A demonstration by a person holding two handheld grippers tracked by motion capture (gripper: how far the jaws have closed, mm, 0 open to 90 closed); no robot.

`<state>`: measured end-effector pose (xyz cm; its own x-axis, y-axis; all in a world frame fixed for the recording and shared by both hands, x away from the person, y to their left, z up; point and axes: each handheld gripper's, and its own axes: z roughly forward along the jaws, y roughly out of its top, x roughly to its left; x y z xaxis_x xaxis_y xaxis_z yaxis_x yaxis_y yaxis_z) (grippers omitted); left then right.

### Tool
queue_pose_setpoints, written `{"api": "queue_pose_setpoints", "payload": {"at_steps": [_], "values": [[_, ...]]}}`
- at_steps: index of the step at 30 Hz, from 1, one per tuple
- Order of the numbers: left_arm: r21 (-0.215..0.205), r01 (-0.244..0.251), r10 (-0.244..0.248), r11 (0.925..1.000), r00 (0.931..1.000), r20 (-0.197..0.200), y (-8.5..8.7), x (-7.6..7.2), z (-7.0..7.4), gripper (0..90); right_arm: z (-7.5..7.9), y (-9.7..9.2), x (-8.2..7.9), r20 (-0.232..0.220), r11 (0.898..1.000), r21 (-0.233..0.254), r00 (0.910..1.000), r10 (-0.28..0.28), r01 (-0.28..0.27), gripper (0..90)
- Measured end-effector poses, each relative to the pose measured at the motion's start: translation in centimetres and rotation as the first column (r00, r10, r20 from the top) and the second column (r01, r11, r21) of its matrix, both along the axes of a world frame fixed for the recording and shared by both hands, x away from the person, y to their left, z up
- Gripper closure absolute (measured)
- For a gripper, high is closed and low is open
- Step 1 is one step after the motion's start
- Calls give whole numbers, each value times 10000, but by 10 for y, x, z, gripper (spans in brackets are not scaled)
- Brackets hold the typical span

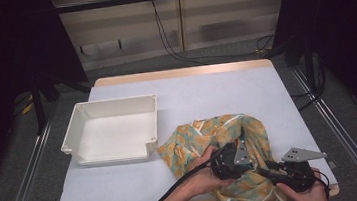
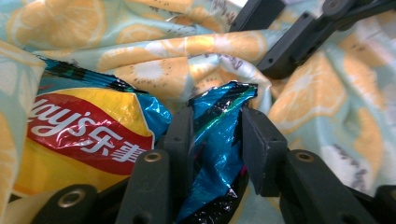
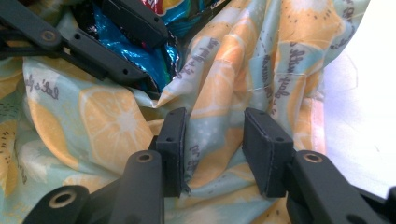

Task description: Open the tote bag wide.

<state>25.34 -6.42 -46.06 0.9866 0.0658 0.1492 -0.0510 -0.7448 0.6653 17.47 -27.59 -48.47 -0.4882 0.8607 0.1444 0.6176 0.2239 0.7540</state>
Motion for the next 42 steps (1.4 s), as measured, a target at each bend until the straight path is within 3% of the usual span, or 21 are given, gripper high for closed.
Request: {"api": "queue_pose_setpoints", "payload": {"at_steps": [4, 6, 7, 8, 9, 10, 14, 18, 21, 23, 26, 27, 29, 30, 32, 36, 39, 42], "values": [[91, 121, -122, 9999, 9998, 127, -2, -3, -2, 612, 0, 0, 1, -27, 10000, 36, 10000, -11, 11, 600], [418, 100, -125, 9991, 9980, 613, -4, -7, -3, 611, 0, 1, 1, -6, 10000, 17, 10000, 0, 0, 600], [485, 147, -178, 9987, 9978, 639, -5, -8, -4, 612, 0, 1, 2, 10, 10000, 27, 10000, -6, 5, 600], [287, 51, -68, 9996, 9982, 588, -6, -10, -6, 612, 0, 1, 2, -1, 10000, 34, 10000, -1, 1, 600], [525, 42, -90, 9986, 9958, 914, -6, -10, -5, 629, 0, 1, 2, -7, 10000, 35, 10000, -3, 3, 600], [403, -13, -25, 9992, 9956, 934, -5, -10, -7, 686, 0, 1, 2, -6, 10000, 38, 10000, -4, 4, 600], [247, -201, 185, 9995, 9980, 603, -3, -7, -8, 877, 0, 1, 2, 13, 10000, 41, 10000, 3, -3, 601], [-46, -266, 267, 9996, 9995, 191, 1, -4, -6, 900, -1, 1, 2, 6, 10000, 75, 10000, 17, -17, 603], [-703, -276, 241, 9971, 9985, -493, 7, -1, 0, 900, 0, 2, 3, 30, 9999, 165, 10000, -25, 25, 610], [-1017, -180, 112, 9947, 9977, -672, 13, 0, 7, 900, 1, 3, 4, 76, 9999, 150, 9999, 70, -71, 626], [-1895, -317, 72, 9814, 9917, -1286, 23, 6, 21, 900, 2, 4, 6, 141, 9996, 259, 9998, 113, -116, 674], [-2233, -419, 83, 9739, 9888, -1491, 27, 7, 26, 900, 3, 4, 6, 163, 9995, 307, 9998, 102, -107, 683], [-2607, -445, 17, 9644, 9868, -1622, 32, 10, 34, 900, 4, 4, 8, 253, 9990, 426, 9996, 95, -106, 727], [-2774, -451, 1, 9597, 9871, -1600, 36, 11, 39, 900, 6, 4, 8, 281, 9987, 498, 9996, 69, -83, 749], [-3406, -400, -196, 9394, 9853, -1698, 43, 12, 48, 900, 9, 4, 10, 369, 9984, 541, 9992, 157, -177, 781], [-3982, -334, -406, 9167, 9836, -1760, 52, 12, 62, 900, 9, 7, 11, 358, 9982, 527, 9990, 255, -274, 837], [-4645, -344, -610, 8849, 9801, -1887, 61, 12, 77, 900, 10, 8, 13, 316, 9986, 445, 9991, 268, -282, 870], [-4913, -217, -667, 8707, 9846, -1617, 68, 11, 89, 900, 10, 7, 14, 305, 9987, 443, 9993, 221, -234, 870]]}}
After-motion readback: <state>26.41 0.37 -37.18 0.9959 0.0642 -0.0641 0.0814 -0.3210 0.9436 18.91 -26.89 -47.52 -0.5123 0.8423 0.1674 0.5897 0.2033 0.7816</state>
